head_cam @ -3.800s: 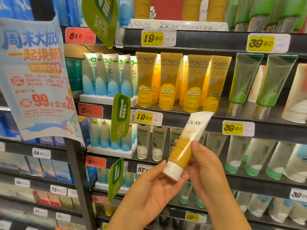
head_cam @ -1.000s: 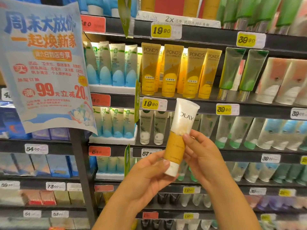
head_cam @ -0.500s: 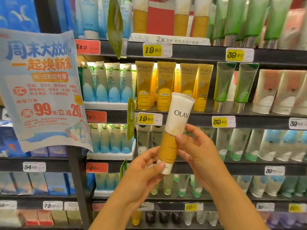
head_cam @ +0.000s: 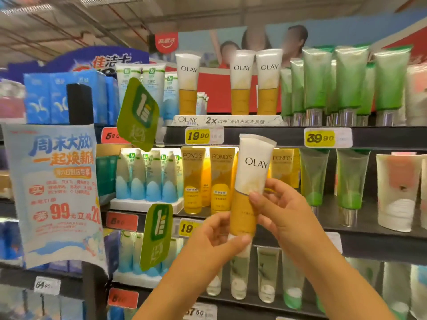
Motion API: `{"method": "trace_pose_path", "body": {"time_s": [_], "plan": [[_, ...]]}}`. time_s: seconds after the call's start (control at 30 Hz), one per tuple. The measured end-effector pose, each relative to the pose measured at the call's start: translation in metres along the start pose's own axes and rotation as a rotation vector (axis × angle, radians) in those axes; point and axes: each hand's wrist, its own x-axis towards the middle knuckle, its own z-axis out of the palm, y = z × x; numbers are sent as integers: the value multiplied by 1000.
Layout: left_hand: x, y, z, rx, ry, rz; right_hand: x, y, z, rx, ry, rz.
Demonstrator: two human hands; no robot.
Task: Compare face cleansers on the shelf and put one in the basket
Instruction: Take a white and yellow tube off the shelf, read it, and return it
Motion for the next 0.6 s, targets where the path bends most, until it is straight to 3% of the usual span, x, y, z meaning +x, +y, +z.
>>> {"method": "trace_pose_path", "body": {"time_s": [0.13, 0.27, 0.6], "plan": [[23, 23, 18, 215, 182, 84, 23, -18, -14, 4, -42, -90], [42, 37, 31, 239, 303, 184, 44, -34, -22, 11, -95, -174], [94, 70, 23, 379, 406, 330, 100, -59, -18, -56, -161, -286]]}}
